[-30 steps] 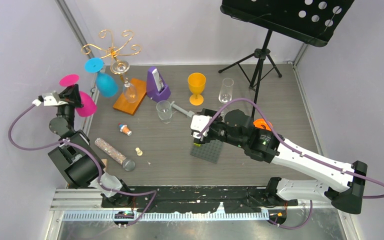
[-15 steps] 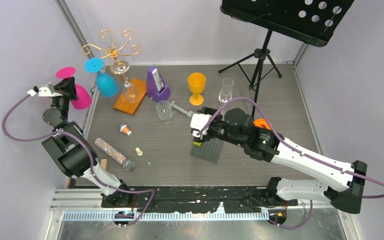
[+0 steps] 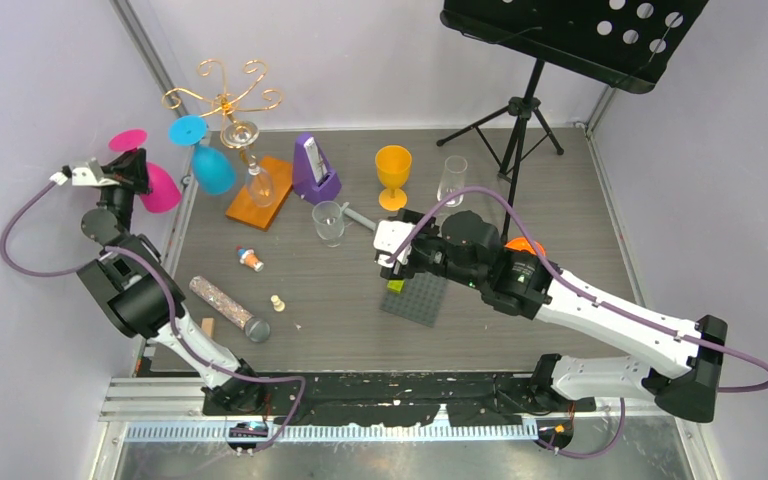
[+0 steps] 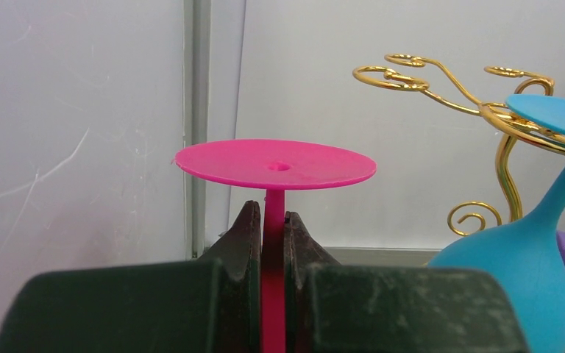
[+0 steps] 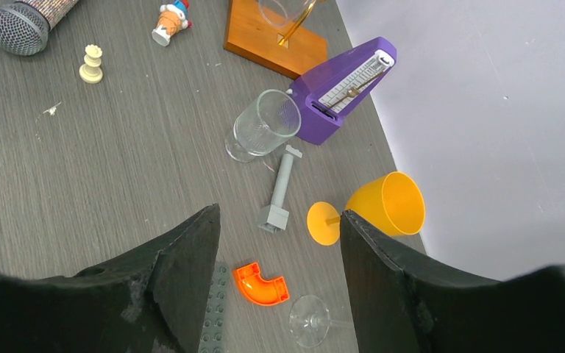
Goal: Place the wine glass upside down on the wine glass rack
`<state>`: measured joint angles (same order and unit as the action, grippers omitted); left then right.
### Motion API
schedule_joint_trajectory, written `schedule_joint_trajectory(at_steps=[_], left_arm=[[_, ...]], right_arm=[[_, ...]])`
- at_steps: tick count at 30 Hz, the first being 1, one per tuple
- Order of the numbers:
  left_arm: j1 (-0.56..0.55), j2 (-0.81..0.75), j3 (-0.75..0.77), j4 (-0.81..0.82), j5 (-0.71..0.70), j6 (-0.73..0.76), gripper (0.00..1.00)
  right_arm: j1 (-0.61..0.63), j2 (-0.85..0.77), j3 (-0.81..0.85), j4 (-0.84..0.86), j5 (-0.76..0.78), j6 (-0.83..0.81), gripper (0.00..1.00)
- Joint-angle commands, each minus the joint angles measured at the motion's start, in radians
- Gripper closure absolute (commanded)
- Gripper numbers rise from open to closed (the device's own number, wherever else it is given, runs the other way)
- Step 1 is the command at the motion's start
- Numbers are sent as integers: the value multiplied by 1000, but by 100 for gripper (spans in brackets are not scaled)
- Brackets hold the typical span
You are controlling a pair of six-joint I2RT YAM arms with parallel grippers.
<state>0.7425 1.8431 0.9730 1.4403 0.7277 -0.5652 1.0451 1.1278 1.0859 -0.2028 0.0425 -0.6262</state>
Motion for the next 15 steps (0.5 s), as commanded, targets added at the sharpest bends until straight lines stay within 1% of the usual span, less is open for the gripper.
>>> schedule_joint_trajectory(at_steps=[1, 3, 5, 10, 12, 15], left_arm=[[5, 27, 56, 49, 7, -13, 100], [3, 31, 51, 50, -2, -21, 100], [3, 2, 6, 49, -30, -8, 100], [4, -149, -212, 48, -148, 35, 100], [6, -218, -305, 48, -218, 54, 100], [12, -326, -434, 49, -257, 64, 100]], right_arm=[[-2, 4, 53, 38, -5, 19, 34], [-3, 7, 58, 33, -3, 17, 34], [-2, 10, 62, 32, 2, 14, 34], [-2, 26, 83, 33, 14, 5, 34], [-2, 26, 89, 34, 16, 3, 34], [-3, 17, 89, 34, 20, -3, 34]])
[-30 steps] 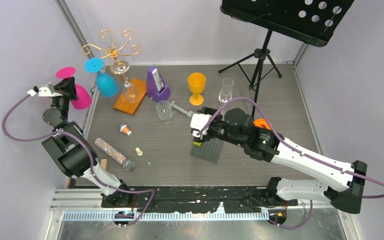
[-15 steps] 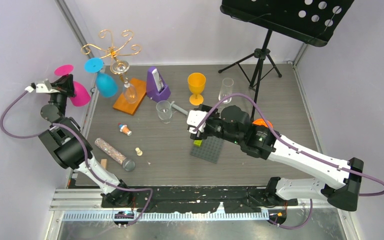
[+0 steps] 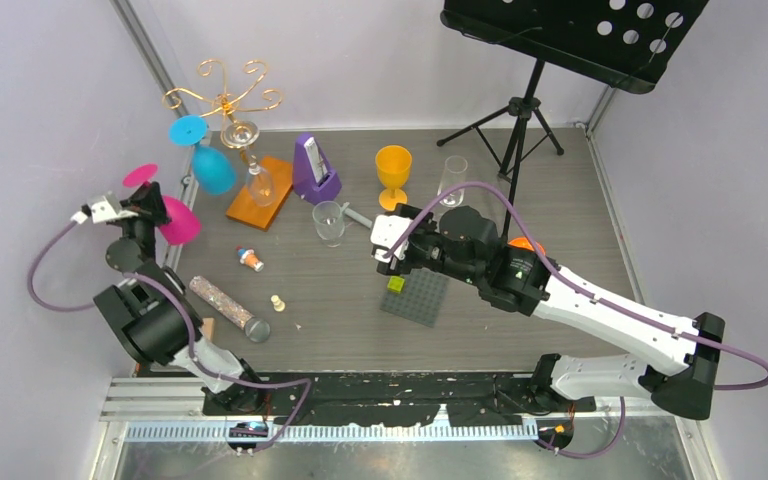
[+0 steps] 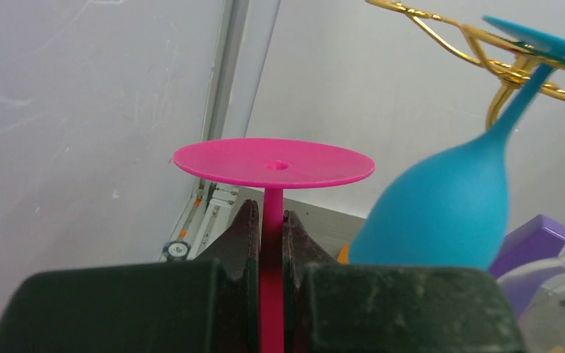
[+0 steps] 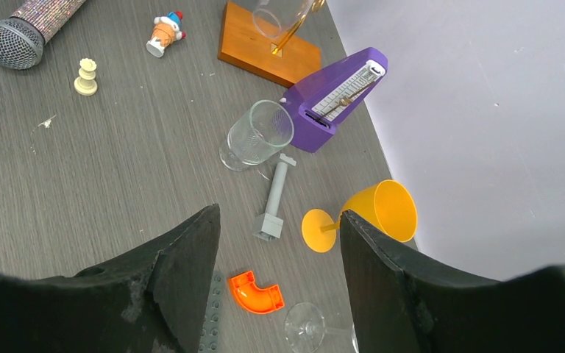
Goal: Place the wine glass upside down on the wine glass rack
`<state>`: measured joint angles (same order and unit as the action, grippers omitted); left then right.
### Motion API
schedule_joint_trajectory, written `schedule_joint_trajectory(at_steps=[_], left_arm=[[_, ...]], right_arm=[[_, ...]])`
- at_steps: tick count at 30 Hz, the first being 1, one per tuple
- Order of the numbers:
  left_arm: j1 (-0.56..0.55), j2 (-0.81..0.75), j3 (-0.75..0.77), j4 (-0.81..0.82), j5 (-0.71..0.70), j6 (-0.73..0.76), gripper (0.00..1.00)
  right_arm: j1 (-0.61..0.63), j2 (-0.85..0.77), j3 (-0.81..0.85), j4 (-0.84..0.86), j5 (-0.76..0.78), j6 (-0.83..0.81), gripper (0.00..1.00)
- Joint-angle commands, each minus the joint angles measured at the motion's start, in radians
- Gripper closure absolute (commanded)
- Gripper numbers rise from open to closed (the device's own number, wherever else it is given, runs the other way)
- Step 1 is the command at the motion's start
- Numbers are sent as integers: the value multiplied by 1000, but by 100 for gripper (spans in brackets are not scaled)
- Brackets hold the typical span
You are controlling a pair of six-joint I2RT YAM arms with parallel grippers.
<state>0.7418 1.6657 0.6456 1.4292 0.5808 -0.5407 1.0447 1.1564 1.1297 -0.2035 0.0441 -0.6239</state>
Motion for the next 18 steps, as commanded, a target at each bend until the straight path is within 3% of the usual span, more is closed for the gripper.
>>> schedule_joint_trajectory(at_steps=[1, 8, 11, 14, 18], left_arm=[[13, -185, -149, 52, -133, 36, 100], [-53, -476, -388, -53, -209, -79, 100], [-100, -684, -414, -345, -281, -87, 100], [-126, -900, -370, -735, -322, -202, 100], [-208, -988, -292, -1091, -237, -341, 100]], right_arm=[[-3, -12, 43, 36, 22, -9, 34], [-12, -56, 27, 53, 28, 25, 34], [-14, -86, 4, 64, 13, 31, 34], [-14, -125, -34, 79, -7, 31, 34], [-15, -173, -81, 100, -95, 30, 34]])
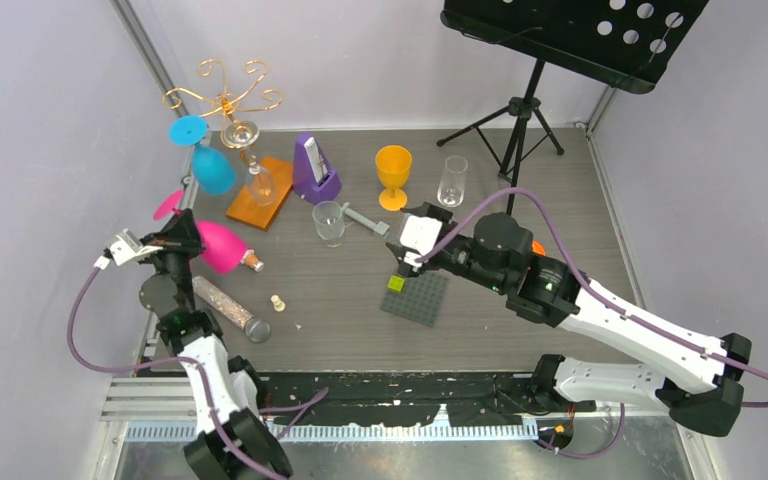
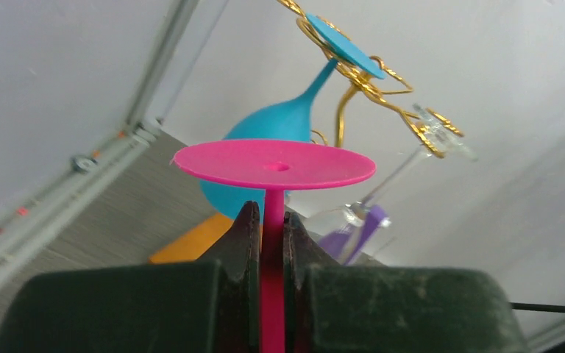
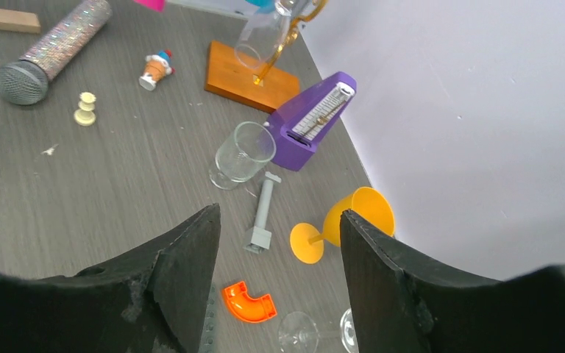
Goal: Place the wine glass upside down on the wine glass rack
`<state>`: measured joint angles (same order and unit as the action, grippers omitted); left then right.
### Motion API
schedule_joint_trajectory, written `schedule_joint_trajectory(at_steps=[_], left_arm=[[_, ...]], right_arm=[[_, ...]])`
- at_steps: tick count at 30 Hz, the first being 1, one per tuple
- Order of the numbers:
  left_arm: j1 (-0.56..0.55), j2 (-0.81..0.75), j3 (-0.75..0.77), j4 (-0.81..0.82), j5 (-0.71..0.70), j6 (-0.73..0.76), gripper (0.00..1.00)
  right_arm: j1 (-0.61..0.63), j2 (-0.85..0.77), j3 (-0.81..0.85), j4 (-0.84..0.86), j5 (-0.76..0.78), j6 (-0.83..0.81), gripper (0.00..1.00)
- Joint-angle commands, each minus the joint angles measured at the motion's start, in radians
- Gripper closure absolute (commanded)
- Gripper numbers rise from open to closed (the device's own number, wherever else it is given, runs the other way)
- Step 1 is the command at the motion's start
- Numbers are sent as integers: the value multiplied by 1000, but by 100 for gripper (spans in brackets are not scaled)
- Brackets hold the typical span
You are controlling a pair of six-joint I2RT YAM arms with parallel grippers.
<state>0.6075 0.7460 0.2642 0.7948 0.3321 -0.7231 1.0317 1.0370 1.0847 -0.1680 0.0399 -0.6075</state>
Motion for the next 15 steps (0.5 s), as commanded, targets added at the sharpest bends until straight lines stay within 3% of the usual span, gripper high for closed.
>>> schedule_joint_trajectory(at_steps=[1, 6, 11, 15], left_arm=[[-124, -89, 99, -512, -12, -179, 100], [-355, -213, 165, -746, -151, -364, 100], [-407, -334, 148, -857, -186, -731, 100], [-458, -336, 180, -964, -194, -916, 100]], right_arm=[[-1, -69, -54, 72, -113, 11, 34], [-1, -115, -129, 120, -331, -49, 32], [30, -105, -185, 215, -444, -129, 31], [61, -78, -225, 356, -436, -164, 30]])
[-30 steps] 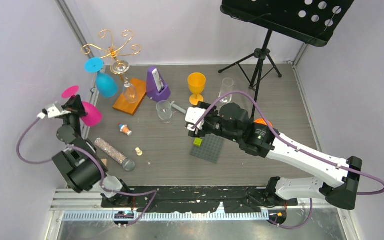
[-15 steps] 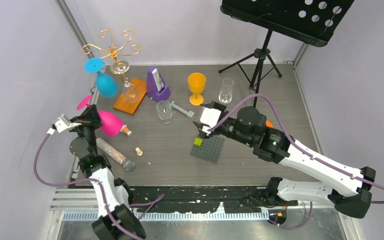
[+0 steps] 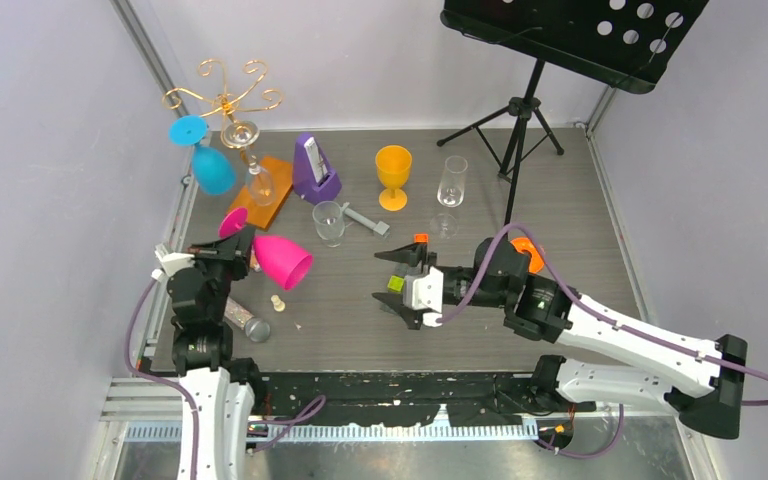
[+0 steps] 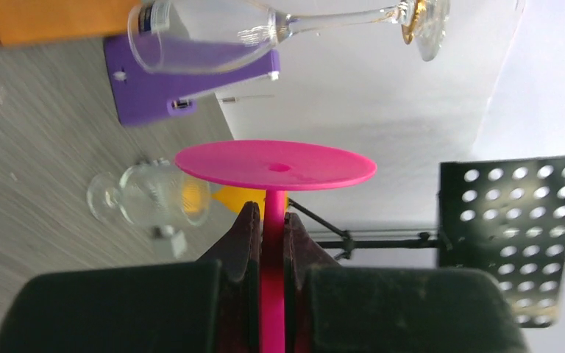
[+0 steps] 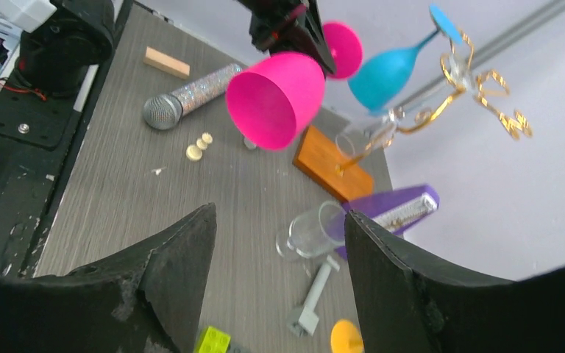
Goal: Place the wine glass upside down on the wine glass rack
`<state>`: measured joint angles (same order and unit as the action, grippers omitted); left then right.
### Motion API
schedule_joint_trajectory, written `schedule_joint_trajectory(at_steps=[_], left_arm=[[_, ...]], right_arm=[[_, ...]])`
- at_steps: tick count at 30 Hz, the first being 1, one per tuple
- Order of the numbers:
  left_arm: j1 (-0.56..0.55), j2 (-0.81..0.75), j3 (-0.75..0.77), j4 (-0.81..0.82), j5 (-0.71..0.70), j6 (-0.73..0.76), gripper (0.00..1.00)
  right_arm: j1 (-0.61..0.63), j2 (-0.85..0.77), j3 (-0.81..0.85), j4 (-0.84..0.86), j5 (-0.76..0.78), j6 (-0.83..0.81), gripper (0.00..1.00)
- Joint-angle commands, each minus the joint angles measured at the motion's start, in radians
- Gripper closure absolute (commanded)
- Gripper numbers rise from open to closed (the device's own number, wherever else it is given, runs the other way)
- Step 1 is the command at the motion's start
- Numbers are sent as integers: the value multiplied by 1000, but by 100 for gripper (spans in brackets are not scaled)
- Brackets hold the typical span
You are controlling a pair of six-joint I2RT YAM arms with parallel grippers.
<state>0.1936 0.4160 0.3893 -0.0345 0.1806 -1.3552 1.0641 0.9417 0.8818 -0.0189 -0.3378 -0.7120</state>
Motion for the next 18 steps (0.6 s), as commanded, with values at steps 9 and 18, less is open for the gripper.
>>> schedule_joint_trajectory(at_steps=[9, 18], left_arm=[[-106, -53, 196, -418, -140, -332, 100], [-145, -59, 177, -410, -122, -341, 100]], right_arm=[[91, 186, 8, 470, 80, -36, 31], [108, 335, 109, 547, 161, 30, 37]])
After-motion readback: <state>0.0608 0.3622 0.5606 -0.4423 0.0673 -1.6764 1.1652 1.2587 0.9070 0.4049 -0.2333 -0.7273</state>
